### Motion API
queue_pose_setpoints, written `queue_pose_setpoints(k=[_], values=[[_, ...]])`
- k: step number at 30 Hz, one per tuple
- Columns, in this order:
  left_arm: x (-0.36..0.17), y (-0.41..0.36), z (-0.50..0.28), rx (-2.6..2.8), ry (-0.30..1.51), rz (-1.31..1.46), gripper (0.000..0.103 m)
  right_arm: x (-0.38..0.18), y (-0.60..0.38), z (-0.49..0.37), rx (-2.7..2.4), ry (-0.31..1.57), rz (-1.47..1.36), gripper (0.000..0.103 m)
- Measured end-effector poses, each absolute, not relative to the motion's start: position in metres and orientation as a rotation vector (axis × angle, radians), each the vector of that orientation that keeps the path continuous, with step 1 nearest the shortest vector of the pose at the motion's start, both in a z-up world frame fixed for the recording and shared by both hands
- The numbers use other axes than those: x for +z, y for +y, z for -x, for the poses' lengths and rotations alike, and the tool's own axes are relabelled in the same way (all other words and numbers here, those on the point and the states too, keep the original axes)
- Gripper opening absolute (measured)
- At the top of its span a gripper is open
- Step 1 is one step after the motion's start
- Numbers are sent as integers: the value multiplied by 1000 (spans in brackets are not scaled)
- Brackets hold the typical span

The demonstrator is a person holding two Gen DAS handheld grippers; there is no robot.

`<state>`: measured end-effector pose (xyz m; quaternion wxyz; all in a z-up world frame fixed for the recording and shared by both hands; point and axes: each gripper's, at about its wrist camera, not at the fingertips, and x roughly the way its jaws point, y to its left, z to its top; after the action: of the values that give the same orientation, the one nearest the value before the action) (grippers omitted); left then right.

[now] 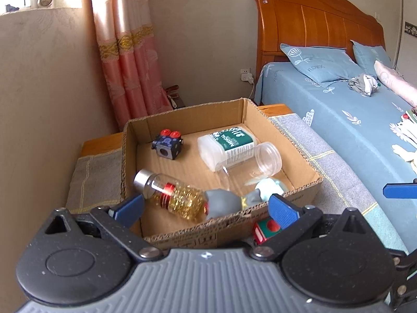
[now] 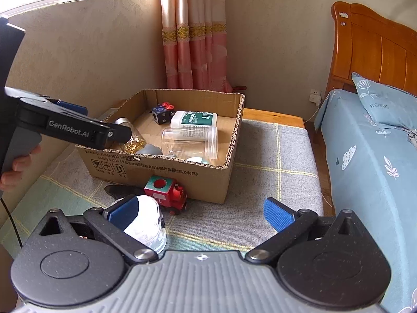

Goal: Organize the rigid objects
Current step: 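Release the clear jar into the box with the left tool, then move left tool to pink keychain while right tool approaches clear square container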

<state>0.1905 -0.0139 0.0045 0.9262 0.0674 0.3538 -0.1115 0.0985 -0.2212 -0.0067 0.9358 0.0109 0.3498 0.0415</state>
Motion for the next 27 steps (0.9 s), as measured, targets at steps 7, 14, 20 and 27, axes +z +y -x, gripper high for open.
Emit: queue_pose_setpoints(k=[7,14,20,27], values=[[-20,20,-162,-47,733,-41,101,-24,-206,-103,122,770,-23,103],[-48,48,-149,79,799,-45,101,-42,-175,-118,177,828,21,103],[-51,63,-141,108,799,-43,101,-53,-143,-136,194,846,72,103],[-46,74,-134,105,787,-10,101,-64,-123,-155,159,859,118,103]])
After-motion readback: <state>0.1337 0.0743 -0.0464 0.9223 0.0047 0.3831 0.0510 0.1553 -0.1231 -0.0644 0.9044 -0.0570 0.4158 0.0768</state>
